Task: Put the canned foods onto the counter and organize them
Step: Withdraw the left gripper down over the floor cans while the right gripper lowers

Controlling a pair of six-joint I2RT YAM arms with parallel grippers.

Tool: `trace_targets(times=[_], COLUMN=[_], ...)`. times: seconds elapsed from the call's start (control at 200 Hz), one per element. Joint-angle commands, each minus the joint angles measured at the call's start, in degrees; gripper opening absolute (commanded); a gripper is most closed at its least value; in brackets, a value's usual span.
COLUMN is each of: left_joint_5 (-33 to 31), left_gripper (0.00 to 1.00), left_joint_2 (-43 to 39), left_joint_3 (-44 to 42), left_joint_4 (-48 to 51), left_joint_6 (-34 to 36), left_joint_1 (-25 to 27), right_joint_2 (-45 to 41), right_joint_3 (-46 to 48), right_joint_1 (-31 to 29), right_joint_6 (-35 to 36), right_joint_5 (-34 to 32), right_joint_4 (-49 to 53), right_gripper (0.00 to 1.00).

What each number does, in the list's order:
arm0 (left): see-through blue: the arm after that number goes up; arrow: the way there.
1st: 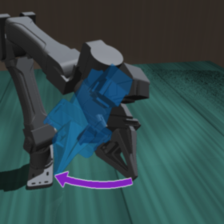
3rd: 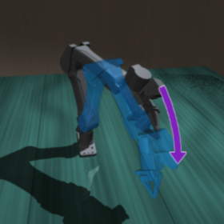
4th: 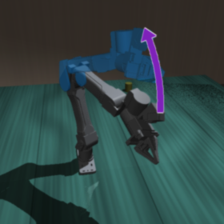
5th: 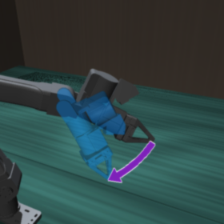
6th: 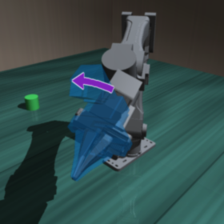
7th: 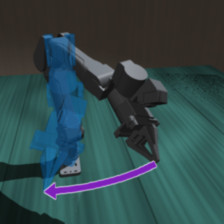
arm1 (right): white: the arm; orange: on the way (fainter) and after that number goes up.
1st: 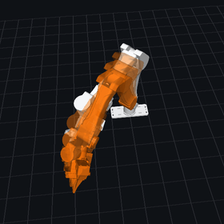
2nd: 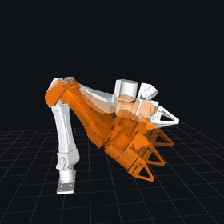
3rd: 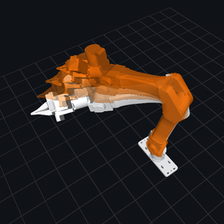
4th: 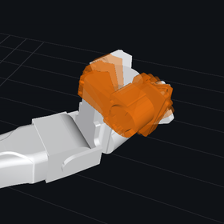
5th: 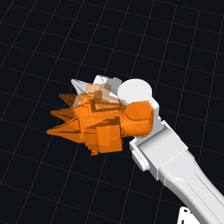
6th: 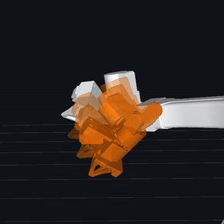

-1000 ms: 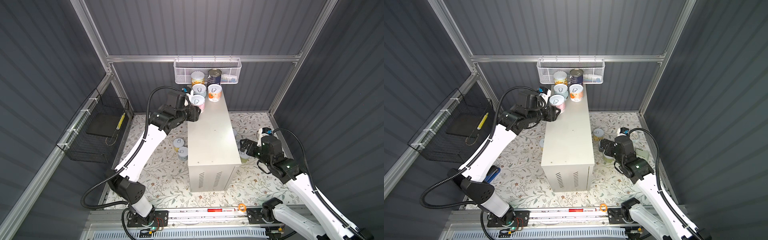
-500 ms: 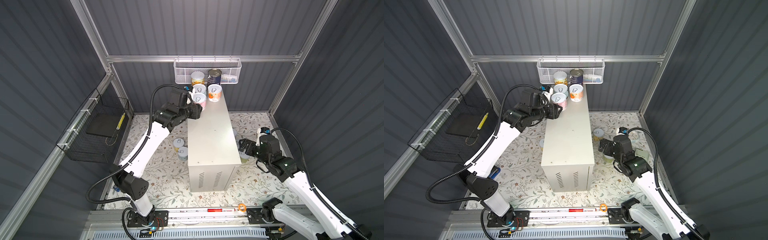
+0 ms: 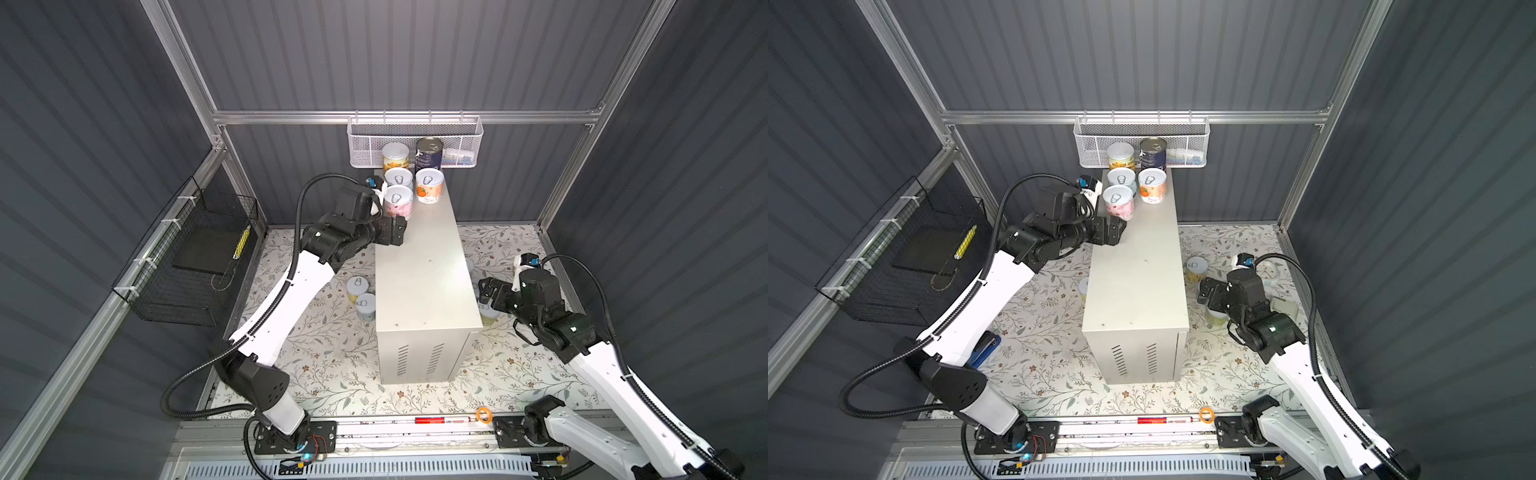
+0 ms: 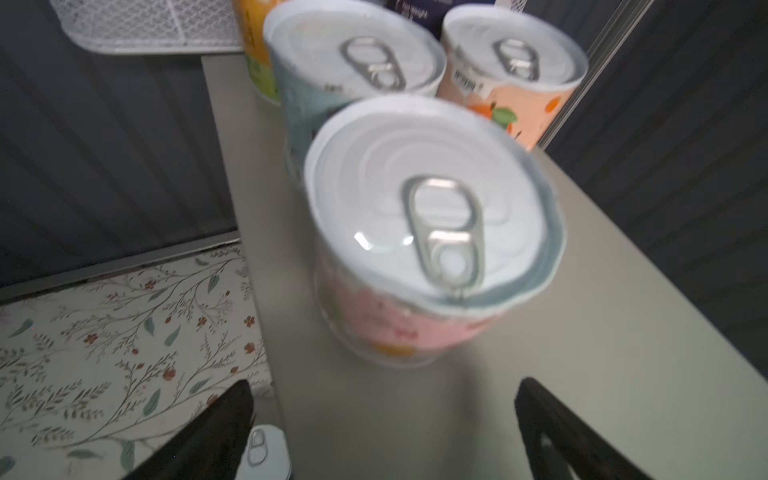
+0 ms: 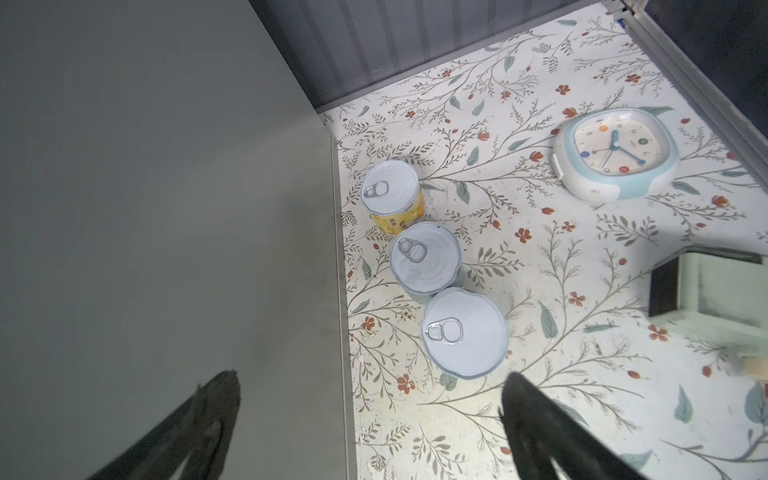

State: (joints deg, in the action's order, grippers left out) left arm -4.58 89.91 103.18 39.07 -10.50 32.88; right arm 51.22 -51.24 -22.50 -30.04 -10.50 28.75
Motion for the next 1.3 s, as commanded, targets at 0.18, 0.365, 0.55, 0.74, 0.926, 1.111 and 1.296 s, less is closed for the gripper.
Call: trace_targets(times=[0.18,0.365,0.55,0.74,0.926,1.111,1.296], left_joint_5=[-7.63,-13.98,-16.79,-13.45,-7.08,-5.88,-5.36], left_gripper=[0.99,0.99,1.00,0.99,0.99,0.99,0.99], left_joint_2=[-15.45,-20.44,-21.83,-26.03,-27.97,-29.49,-28.92], left_joint_3=[-10.28,-14.27,-21.43,-33.83,-40.41,-46.55,-49.27], left_joint_4=[3.77,4.61,2.20,-5.82,-9.33,-14.59,-16.96], left_joint_6=[0.98,-0.39,-6.11,-11.75,-11.59,-14.18,-15.21], left_joint_1=[-0.01,-0.01,-1.33,-5.16,-5.99,-6.00,-6.07], right_joint_2=[-2.33,-2.44,-1.67,0.21,4.37,14.40,20.95], right_joint_3=[0.10,1.25,4.66,7.44,10.24,9.14,8.78], right_joint_1=[0.79,1.44,4.27,5.01,5.19,5.19,5.23], right_joint_6=[0.87,0.87,0.93,0.28,1.77,3.05,3.16], right_joint_5=[-0.58,-0.85,0.63,2.23,1.71,-1.05,-1.97], right_joint_4=[3.48,3.96,1.86,-0.57,-2.65,-2.74,-6.14], right_gripper=[0.99,0.99,0.99,0.99,0.99,0.99,0.99])
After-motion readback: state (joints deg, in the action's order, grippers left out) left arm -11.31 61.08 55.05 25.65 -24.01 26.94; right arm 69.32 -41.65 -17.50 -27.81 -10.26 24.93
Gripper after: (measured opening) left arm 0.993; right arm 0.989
